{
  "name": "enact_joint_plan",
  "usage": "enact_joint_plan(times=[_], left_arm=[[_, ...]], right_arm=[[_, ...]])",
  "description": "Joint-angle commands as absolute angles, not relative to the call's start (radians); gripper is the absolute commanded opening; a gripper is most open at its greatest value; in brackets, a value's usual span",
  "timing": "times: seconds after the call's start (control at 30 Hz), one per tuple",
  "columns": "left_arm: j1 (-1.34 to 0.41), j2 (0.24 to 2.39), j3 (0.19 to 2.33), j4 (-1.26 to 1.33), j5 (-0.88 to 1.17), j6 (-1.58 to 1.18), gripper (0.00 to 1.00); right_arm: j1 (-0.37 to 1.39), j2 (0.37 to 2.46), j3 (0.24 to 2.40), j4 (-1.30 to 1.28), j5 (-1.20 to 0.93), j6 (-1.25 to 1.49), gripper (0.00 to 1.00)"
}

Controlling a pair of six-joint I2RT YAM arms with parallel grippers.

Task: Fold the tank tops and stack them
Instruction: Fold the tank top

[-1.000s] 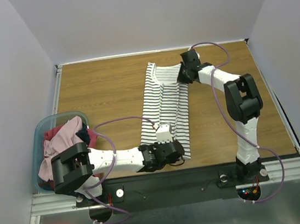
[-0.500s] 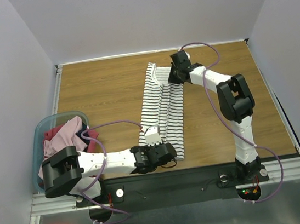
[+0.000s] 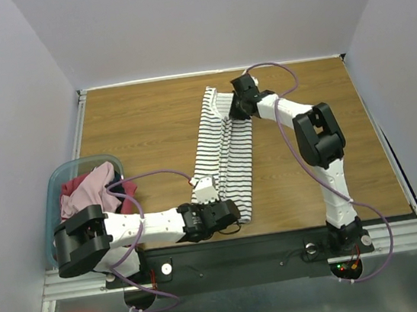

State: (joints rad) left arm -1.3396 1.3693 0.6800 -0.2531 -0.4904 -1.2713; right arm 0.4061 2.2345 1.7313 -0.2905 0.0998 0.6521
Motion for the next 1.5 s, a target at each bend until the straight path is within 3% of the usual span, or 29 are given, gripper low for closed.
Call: enact_joint_plan(times=[0.0, 0.07, 0.17, 0.23, 0.3, 0.47, 0.7, 0.83, 1.03, 1.23, 1.47], left_arm=[[-1.333, 1.339, 0.661, -0.291, -0.511, -1.292, 0.0], [-1.33, 1.338, 0.652, -0.279, -0.5, -1.287, 0.0], [-1.328, 1.332, 0.65, -0.264, -0.494, -1.27, 0.02], [-1.327, 1.316, 0.65, -0.265, -0.497, -1.269, 0.15], [-1.327, 1.287, 0.649, -0.268, -0.506, -1.267, 0.2], [-1.328, 1.224, 0.667, -0.31, -0.529, -1.266, 0.35], [-1.327, 1.169, 0.719, -0.377, -0.583, -1.253, 0.4], [-1.176, 1.149, 0.732, -0.318, -0.546, -1.122, 0.41], [-0.997, 1.222, 0.791, -0.222, -0.482, -0.945, 0.41], [-0.899, 1.282, 0.828, -0.186, -0.426, -0.858, 0.4], [-0.824, 1.31, 0.845, -0.144, -0.377, -0.802, 0.4]], right_arm=[[0.41, 2.25, 1.786, -0.272, 0.109, 0.666, 0.01], [0.411, 2.255, 1.792, -0.272, 0.1, 0.666, 0.02], [0.411, 2.246, 1.79, -0.272, 0.091, 0.664, 0.16], [0.413, 2.238, 1.79, -0.27, 0.08, 0.658, 0.33], [0.411, 2.218, 1.795, -0.27, 0.063, 0.65, 0.43], [0.411, 2.172, 1.809, -0.272, 0.043, 0.632, 0.55], [0.411, 2.028, 1.657, -0.272, 0.103, 0.603, 0.56], [0.411, 1.957, 1.534, -0.27, 0.124, 0.598, 0.54], [0.411, 1.965, 1.451, -0.268, 0.144, 0.586, 0.43], [0.407, 2.055, 1.482, -0.27, 0.198, 0.558, 0.3], [0.365, 2.187, 1.632, -0.279, 0.173, 0.517, 0.28]])
